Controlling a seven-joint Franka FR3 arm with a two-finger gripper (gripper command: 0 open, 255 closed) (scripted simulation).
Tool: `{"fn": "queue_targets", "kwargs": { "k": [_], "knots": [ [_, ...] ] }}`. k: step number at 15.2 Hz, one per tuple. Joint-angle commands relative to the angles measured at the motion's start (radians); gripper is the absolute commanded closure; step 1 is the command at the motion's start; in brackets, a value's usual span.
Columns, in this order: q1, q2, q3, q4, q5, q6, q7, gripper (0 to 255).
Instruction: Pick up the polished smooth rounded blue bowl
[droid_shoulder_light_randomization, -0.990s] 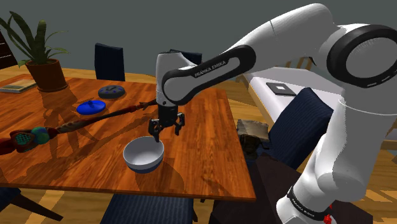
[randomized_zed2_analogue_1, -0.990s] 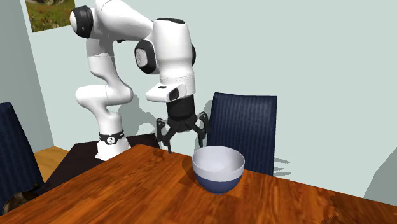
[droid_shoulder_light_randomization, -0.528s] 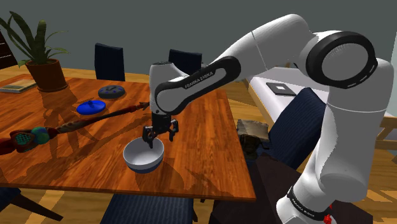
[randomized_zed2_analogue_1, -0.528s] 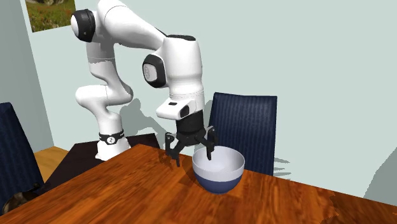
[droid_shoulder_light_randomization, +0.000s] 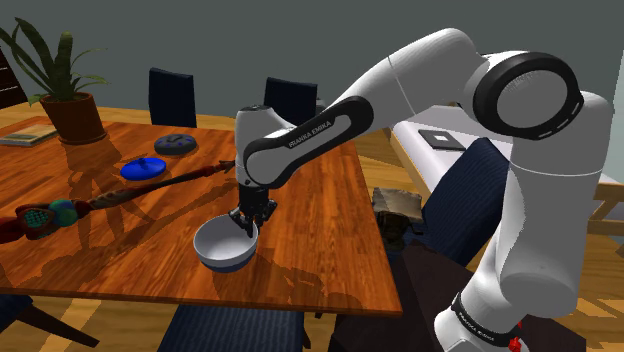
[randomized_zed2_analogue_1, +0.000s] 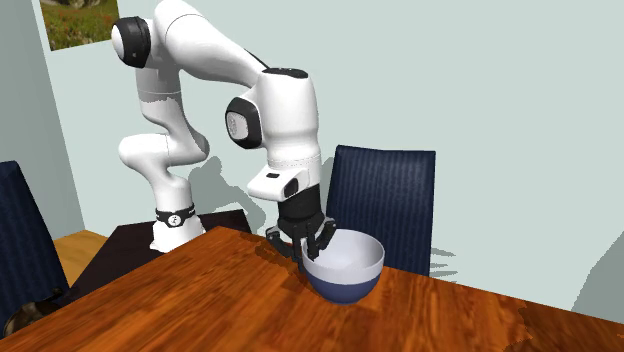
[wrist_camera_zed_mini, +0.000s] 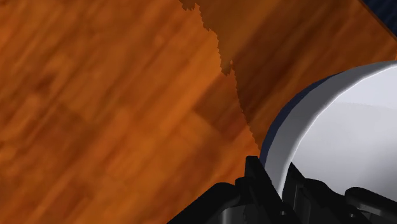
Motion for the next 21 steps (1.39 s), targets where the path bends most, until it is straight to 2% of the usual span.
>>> {"fn": "queue_targets", "kwargs": {
  "k": [1, 6, 21],
  "knots": [
    [0.000, 0.001, 0.000, 0.000, 0.000, 0.000, 0.000, 255],
    [0.000, 0.001, 0.000, 0.000, 0.000, 0.000, 0.000, 255],
    [-0.009, -0.092, 0.007, 0.090, 0.022, -0.180, 0.000, 255]
  ]
}}
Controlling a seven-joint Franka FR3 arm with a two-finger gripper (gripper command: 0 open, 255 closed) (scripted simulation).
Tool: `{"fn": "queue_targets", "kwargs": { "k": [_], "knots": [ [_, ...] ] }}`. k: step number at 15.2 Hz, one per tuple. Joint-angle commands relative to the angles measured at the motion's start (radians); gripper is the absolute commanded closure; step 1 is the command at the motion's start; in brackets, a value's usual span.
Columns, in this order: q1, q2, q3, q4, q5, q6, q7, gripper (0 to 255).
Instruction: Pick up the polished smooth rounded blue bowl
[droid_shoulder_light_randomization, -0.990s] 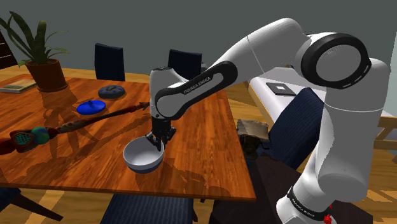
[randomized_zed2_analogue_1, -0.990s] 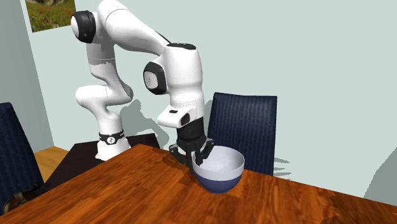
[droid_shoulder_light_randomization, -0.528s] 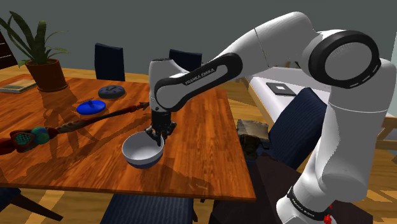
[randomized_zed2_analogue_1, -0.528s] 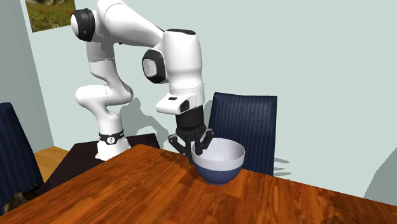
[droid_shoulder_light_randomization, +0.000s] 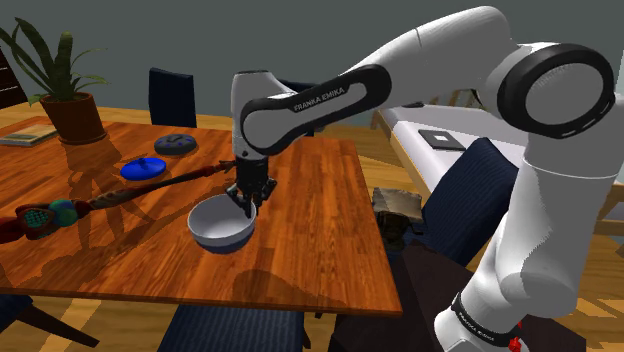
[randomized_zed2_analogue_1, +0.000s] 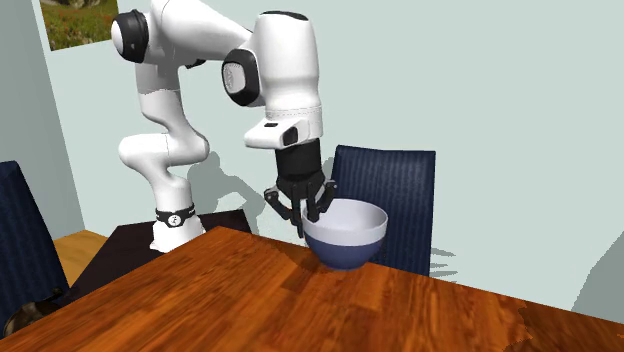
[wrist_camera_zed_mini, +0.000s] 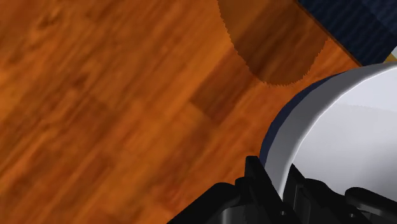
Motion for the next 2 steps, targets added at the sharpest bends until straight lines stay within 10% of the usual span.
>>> {"fn": "queue_targets", "kwargs": {
  "k": [1, 2],
  "knots": [
    [-0.001, -0.006, 0.000, 0.008, 0.001, -0.014, 0.000, 255],
    [-0.001, -0.006, 0.000, 0.008, 0.001, -0.014, 0.000, 255]
  ]
}}
